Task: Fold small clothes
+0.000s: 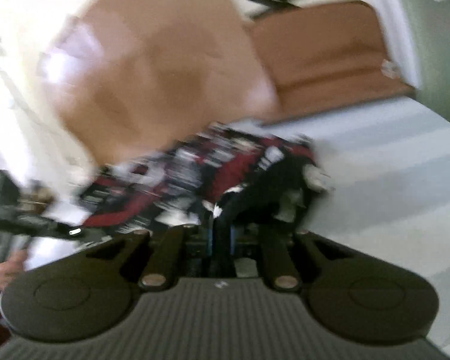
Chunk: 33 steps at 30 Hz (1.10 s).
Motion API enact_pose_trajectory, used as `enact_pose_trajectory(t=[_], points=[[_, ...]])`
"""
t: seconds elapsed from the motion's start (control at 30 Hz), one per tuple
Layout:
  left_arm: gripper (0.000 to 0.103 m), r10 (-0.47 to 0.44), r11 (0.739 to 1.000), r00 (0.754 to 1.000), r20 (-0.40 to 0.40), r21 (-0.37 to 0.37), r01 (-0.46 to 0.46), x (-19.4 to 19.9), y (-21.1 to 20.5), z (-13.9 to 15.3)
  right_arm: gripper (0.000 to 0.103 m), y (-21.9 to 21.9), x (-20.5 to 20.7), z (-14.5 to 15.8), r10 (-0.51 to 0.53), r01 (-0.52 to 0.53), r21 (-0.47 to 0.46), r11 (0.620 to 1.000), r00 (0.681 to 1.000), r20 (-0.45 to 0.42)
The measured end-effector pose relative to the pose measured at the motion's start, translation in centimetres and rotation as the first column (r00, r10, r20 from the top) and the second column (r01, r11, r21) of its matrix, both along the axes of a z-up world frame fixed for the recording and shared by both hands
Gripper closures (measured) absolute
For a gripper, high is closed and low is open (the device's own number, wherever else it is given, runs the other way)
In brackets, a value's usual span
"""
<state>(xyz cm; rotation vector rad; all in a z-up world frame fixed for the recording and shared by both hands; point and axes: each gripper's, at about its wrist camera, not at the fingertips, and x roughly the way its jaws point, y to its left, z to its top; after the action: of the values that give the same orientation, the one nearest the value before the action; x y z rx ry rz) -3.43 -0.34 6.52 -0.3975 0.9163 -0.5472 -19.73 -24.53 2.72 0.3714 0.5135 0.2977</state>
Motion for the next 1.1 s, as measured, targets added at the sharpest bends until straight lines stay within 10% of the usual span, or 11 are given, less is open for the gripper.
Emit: enact_pose_trajectory(t=[0.2,0.37,0.5,0.67,0.8,0.93,1.0,1.03,1.1], points=[[0.096,0.125,0.989,0.981,0.148,0.059,-0.135,-6.8,9.3,6.6,0.091,5.0,-3.1,3.3,0.349,-0.351,0.015,0.936,0.936,0.052],[0.086,0.156,0.969,0.988,-0.001,0.196,-0.152,-7.7,9.0,1.3,0.074,9.5,-2.1,-1.3,0.463,-0.472,-0.006,0.882,0.868,-0.179],[0.069,0.222,0.960,0.973,-0.057,0.185,-0.208,-7.4,11.2,-0.7,0.066,7.4,-0.9,-2.2,0.358,-0.368,-0.009,0.930,0.909,-0.214],[0.043,0.414,0.896,0.908,0.063,0.151,-0.418,-5.3,15.8,1.3,0.043,1.1,0.0,-0.5,0.039,-0.042,-0.022,0.999,0.994,-0.101],[0.027,0.487,0.861,0.870,0.074,0.127,-0.493,-1.0,18.1,1.2,0.042,-2.0,3.6,-2.0,-0.261,0.254,-0.067,0.965,0.958,-0.118],[0.008,0.477,0.874,0.879,0.032,0.091,-0.477,4.6,18.8,-1.0,0.041,-3.2,8.3,-4.5,-0.327,0.308,-0.134,0.942,0.933,-0.152],[0.004,0.485,0.873,0.875,-0.013,0.069,-0.483,7.3,18.4,-2.4,0.052,-2.9,9.9,-4.9,-0.315,0.297,-0.144,0.944,0.940,-0.129],[0.005,0.488,0.872,0.872,-0.031,0.060,-0.486,8.3,18.3,-3.2,0.079,-3.1,10.5,-4.8,-0.309,0.289,-0.158,0.944,0.944,-0.119],[0.027,0.506,0.863,0.860,-0.061,0.050,-0.504,10.5,17.8,-4.5,0.085,-3.3,11.8,-4.2,-0.302,0.278,-0.186,0.942,0.946,-0.115]])
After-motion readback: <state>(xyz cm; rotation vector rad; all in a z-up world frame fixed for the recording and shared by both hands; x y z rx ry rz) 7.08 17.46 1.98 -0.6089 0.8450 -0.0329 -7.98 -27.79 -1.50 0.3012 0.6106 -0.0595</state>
